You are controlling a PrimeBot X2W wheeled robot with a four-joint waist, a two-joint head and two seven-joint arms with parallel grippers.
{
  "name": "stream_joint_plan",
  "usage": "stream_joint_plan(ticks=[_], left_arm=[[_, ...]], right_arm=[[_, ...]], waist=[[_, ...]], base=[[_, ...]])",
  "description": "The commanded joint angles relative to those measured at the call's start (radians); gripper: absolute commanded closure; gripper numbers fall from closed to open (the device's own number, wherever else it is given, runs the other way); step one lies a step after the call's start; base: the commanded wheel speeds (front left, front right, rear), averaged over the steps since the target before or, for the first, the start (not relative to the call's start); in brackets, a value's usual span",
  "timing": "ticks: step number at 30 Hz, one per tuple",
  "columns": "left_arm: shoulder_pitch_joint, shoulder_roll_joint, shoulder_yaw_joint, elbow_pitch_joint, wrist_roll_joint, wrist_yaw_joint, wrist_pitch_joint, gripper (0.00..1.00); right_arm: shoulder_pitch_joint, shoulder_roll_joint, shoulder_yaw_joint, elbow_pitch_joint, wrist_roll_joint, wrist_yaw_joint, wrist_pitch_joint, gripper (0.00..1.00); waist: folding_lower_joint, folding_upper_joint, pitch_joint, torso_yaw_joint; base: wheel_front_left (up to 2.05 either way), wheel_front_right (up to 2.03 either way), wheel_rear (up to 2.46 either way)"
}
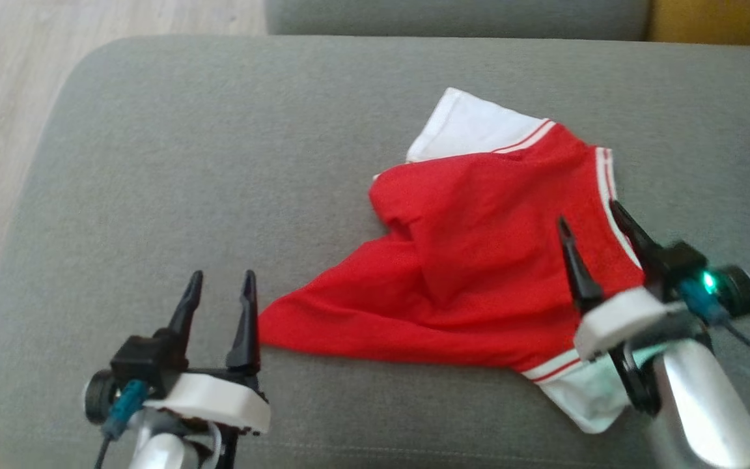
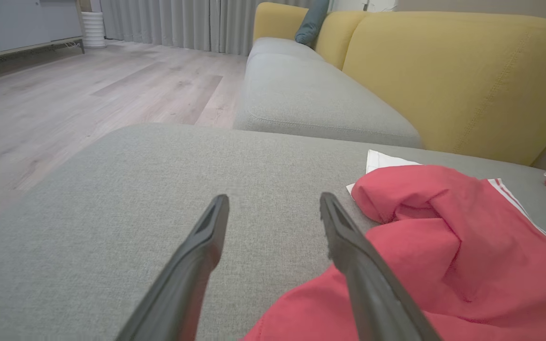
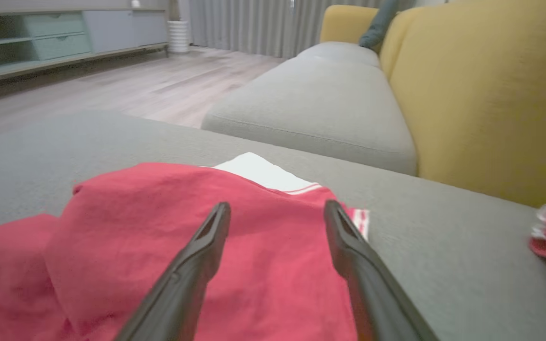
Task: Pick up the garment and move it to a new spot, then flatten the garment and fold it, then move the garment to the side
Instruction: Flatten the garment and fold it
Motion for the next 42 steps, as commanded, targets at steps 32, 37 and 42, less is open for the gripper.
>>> stream_joint_plan(ticks=[32,37,42], left_arm=[[-0.081,-0.133,0.078,-0.044,0.117,-0.113,-0.012,0.0],[-0.093,-0.135,0.081,-0.05,0.122,-0.116,-0.012,0.0],[-0.11,-0.136,0.073,-0.061,0.122,-0.12,-0.012,0.0]], right_arm=[[-0.62,-0.324,0.628,0.572,0.434,0.007,0.194,1.0],[-0.726,-0.341,0.595,0.612,0.395,0.007,0.109,1.0],[-0.838,-0.347,0.572,0.672,0.328,0.007,0.076,1.0]], waist=[[0.0,0.0,0.162,0.216],[0.0,0.0,0.176,0.209],[0.0,0.0,0.197,0.22]], base=[[0.0,0.0,0.0],[0.0,0.0,0.0],[0.0,0.0,0.0]])
